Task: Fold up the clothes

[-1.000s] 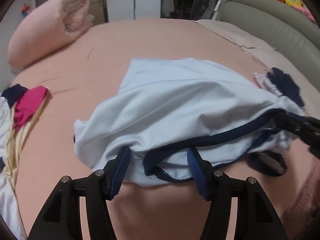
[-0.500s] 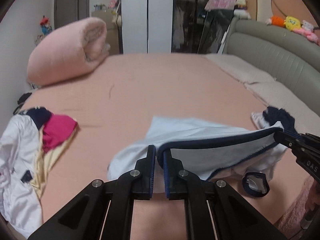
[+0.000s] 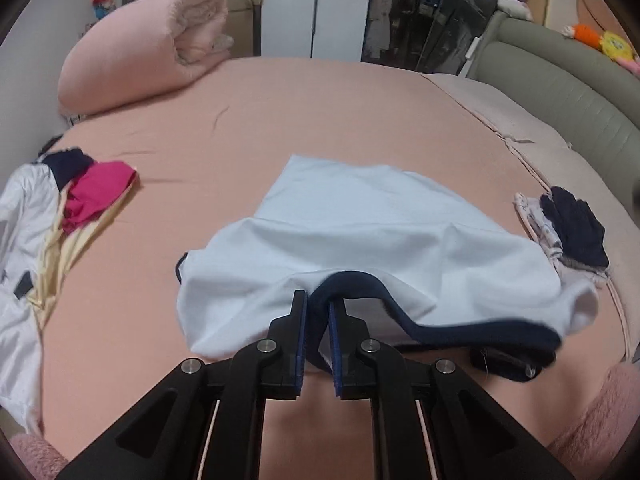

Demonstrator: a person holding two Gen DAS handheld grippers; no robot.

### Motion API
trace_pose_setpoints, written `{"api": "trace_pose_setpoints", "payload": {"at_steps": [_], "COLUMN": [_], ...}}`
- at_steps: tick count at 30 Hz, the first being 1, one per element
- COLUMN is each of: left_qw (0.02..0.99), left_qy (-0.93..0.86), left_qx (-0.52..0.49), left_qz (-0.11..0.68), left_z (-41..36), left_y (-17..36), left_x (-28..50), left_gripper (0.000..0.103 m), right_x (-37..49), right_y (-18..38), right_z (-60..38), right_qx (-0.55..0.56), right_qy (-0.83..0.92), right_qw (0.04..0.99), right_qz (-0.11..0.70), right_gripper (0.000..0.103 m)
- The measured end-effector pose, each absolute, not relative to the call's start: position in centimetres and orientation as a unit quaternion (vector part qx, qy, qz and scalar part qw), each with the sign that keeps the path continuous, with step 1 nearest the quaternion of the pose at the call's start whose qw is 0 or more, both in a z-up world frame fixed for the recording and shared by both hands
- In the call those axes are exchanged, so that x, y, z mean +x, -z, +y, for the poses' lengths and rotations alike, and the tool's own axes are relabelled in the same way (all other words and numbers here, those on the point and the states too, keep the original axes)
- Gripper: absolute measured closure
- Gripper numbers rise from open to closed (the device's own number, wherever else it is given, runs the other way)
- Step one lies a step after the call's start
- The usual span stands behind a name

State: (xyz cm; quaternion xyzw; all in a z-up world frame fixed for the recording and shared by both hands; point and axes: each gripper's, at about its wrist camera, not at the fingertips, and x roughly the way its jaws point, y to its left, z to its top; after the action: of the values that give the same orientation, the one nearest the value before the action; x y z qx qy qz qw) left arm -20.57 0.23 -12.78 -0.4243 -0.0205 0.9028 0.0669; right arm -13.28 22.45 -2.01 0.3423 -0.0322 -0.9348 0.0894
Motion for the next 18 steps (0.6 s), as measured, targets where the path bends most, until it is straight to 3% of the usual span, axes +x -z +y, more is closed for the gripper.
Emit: {"api": "trace_pose_setpoints", "payload": {"at_steps": [7, 17, 18], "left_qw": [0.082, 0.133, 0.135], "left_qy": [-0.920, -0.914, -0.911], "left_qx": [-0.381, -0.380, -0.387], "left_qz": [-0.044, -0.043, -0.038], "left_z": [-0.9, -2.7, -3.1], "left_y": [9.0, 7.6, 8.1], "left_x": [-21.4, -21.2, -20.7], "left_gripper": [0.094, 0.094, 0.088], "right_x": [-12.6, -14.9, -14.4], "right_y": [6.2, 9.4, 9.5], "right_z": [16.7, 11.2, 11.3], "right_qx": [0.392, 0.425, 0.422], "right_qy": [0.900, 0.878, 0.879], "right_qw": [0.192, 0.201, 0.200], "right_qz": [-0.016, 0.090, 0.099], "right_gripper": [0.095, 0.090, 0.089]}}
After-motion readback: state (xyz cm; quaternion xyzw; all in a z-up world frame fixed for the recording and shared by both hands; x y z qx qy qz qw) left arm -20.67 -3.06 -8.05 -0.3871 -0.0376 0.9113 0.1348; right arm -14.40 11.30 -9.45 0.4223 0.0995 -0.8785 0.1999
